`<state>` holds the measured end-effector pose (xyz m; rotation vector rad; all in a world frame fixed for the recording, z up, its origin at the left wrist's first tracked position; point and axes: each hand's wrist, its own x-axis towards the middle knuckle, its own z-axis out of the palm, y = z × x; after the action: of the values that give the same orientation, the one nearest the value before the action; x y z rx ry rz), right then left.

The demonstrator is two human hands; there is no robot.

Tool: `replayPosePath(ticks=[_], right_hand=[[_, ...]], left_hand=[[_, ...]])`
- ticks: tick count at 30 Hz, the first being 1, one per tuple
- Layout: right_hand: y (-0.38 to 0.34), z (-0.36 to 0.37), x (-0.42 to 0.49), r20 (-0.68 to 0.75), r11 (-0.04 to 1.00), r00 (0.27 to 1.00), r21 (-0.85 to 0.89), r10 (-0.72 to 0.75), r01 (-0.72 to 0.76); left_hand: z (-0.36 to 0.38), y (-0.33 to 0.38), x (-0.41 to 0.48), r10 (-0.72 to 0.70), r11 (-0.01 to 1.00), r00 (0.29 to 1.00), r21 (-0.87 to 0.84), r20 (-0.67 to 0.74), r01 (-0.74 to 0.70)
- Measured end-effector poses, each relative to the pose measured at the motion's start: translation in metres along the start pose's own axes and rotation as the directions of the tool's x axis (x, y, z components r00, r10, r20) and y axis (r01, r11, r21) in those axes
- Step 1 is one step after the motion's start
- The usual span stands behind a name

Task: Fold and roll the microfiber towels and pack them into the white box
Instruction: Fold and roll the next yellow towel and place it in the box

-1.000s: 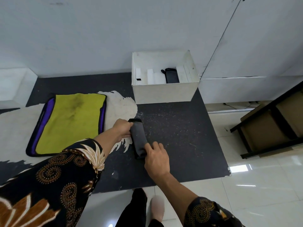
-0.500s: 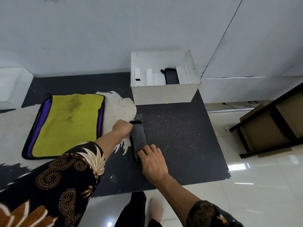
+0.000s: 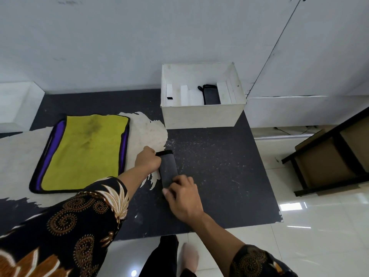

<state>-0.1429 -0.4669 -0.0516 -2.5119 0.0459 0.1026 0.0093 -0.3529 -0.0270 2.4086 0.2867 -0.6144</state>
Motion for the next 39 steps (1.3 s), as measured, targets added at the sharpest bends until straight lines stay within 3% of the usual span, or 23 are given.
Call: replayPosePath(ticks=[3, 6, 8, 11, 14, 17, 23, 27, 30, 34, 39], right_hand=[[-0.002, -0.006, 0.012, -0.117, 0.914, 0.941, 0.301, 0.317, -0.271], [-0.004, -0.018, 0.027, 0.035, 0.81, 0.877, 0.368, 0.478, -0.456], [-0.005, -0.02, 0.037, 0.088, 0.791, 0.854, 0.336, 0.513, -0.511], [-0.006, -0.018, 0.05, 0.139, 0.786, 0.831, 0.274, 0.539, -0.555], [-0.013, -0.017, 0.056, 0.216, 0.781, 0.817, 0.241, 0.535, -0.576], [-0.021, -0.015, 0.058, 0.27, 0.737, 0.801, 0.314, 0.535, -0.598], [-0.039, -0.006, 0.055, 0.326, 0.62, 0.805, 0.516, 0.495, -0.591], [-0.053, -0.017, 0.049, 0.369, 0.387, 0.801, 0.729, 0.472, -0.564], [-0.064, -0.028, 0.048, 0.367, 0.213, 0.826, 0.847, 0.429, -0.487], [-0.084, -0.052, 0.049, 0.301, 0.044, 0.856, 0.935, 0.421, -0.351], [-0.097, -0.076, 0.052, 0.135, 0.041, 0.866, 0.983, 0.481, -0.176]], left_hand=[[0.002, -0.002, -0.021, 0.089, 0.995, 0.995, 0.043, -0.053, -0.086], [0.008, -0.008, -0.048, 0.213, 0.966, 0.973, 0.169, -0.089, -0.196], [0.012, -0.017, -0.064, 0.258, 0.947, 0.963, 0.217, -0.074, -0.237], [0.018, -0.035, -0.076, 0.289, 0.908, 0.956, 0.299, 0.055, -0.292], [0.019, -0.05, -0.083, 0.243, 0.914, 0.961, 0.301, 0.13, -0.272], [0.017, -0.058, -0.088, 0.194, 0.936, 0.968, 0.266, 0.161, -0.232], [0.01, -0.066, -0.091, 0.168, 0.981, 0.978, 0.077, 0.122, -0.178], [-0.006, -0.053, -0.089, 0.11, 0.984, 0.993, -0.138, -0.046, -0.115], [-0.023, -0.039, -0.091, 0.22, 0.972, 0.975, -0.082, -0.007, -0.22], [-0.047, -0.026, -0.095, 0.424, 0.905, 0.901, -0.001, -0.089, -0.426], [-0.067, -0.007, -0.096, 0.665, 0.745, 0.713, 0.128, -0.223, -0.655]])
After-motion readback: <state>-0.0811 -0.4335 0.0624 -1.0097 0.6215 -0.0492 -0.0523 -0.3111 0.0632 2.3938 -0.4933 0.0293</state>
